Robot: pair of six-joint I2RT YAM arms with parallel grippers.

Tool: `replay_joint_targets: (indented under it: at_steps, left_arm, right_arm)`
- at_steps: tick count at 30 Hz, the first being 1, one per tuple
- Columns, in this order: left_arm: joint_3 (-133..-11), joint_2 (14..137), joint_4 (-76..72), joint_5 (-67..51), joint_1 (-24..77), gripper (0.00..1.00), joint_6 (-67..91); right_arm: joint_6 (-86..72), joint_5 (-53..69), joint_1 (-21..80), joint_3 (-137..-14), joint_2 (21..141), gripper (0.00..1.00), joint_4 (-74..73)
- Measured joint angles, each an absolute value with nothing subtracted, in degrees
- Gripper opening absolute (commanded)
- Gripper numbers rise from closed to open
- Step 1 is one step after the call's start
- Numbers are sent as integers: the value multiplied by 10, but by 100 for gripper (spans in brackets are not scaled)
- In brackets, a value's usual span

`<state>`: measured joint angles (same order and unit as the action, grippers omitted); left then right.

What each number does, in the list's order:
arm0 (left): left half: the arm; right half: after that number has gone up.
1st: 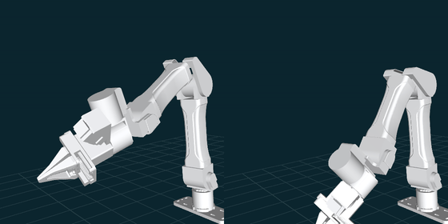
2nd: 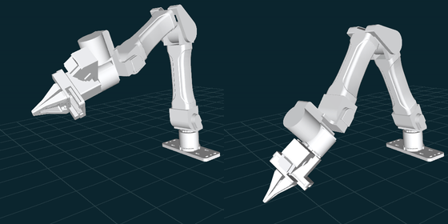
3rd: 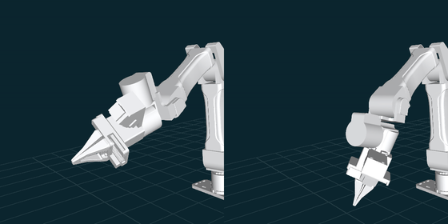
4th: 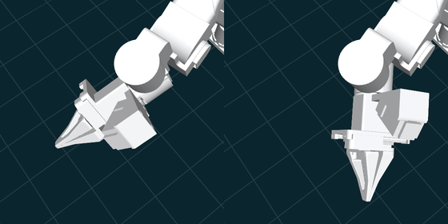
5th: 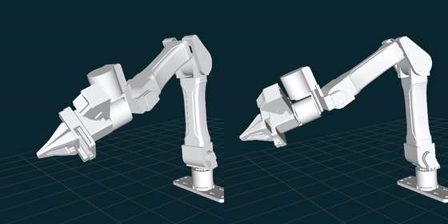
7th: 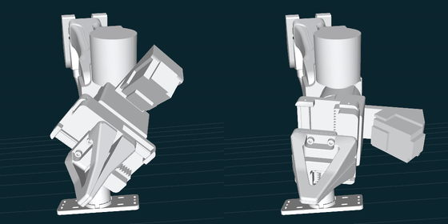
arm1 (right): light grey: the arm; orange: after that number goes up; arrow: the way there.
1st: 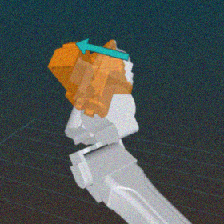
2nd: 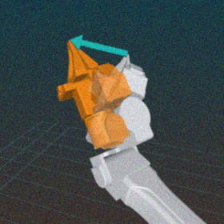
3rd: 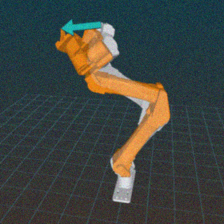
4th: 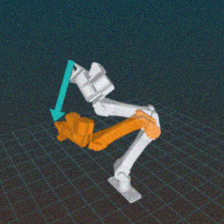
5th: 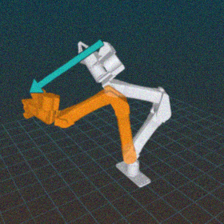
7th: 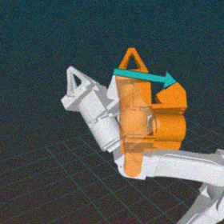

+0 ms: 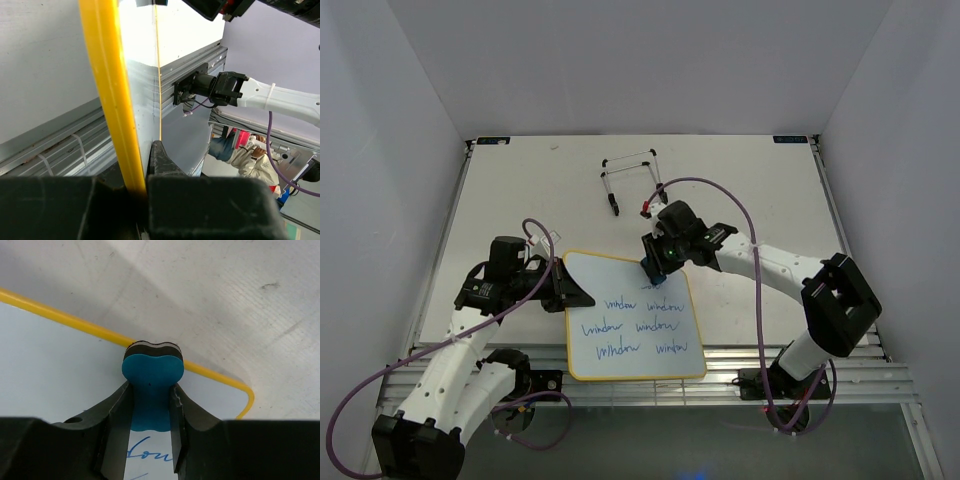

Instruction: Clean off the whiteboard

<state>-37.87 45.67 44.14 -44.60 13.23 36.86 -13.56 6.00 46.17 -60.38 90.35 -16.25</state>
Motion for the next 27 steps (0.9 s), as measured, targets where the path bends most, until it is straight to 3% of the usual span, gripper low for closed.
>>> replay_joint_targets:
  at_steps: [8, 12, 21, 27]
  left_arm:
    - [-379, 470, 434, -449, 132, 0, 359]
    - [-380, 487, 429, -449, 133, 0, 358]
    - [-380, 516, 414, -452, 135, 0, 365]
    - [-380, 513, 411, -452, 135, 0, 366]
  right_arm:
    - [-158, 140, 549, -713, 922, 27, -195]
    - [-167, 160, 563, -697, 914, 27, -163]
    - [-206, 211, 397, -509, 873, 27, -93]
    - [-208, 238, 345, -485, 887, 26, -85]
